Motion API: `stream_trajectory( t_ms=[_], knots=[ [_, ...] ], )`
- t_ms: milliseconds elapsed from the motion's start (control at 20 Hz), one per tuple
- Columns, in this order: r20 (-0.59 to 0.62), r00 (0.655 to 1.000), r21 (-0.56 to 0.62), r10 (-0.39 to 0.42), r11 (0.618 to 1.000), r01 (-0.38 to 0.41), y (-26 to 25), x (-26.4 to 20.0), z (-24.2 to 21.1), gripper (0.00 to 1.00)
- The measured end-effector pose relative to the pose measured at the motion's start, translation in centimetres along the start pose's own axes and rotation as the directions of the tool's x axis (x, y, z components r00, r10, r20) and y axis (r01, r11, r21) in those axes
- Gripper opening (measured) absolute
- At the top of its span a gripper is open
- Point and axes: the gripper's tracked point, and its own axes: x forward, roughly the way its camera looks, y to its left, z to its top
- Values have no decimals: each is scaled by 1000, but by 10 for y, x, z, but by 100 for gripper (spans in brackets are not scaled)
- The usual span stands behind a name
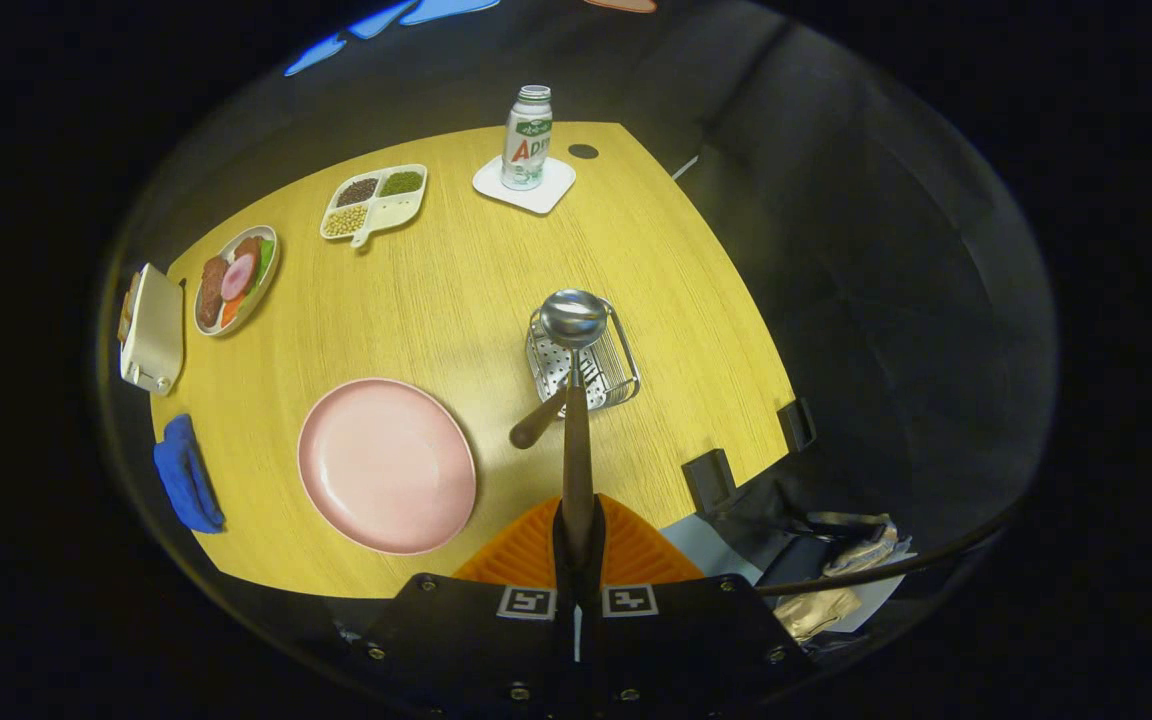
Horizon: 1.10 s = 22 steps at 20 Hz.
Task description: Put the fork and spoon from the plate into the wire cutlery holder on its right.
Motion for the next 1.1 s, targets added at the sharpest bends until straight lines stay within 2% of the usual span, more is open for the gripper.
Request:
stream_trajectory(
  t_ms=[450,1100],
  knots=[
    [-74,996,-22,39,999,-41,-9,42,-6,3],
    [-137,989,-73,60,995,-71,-3,56,-1,3]
  ],
)
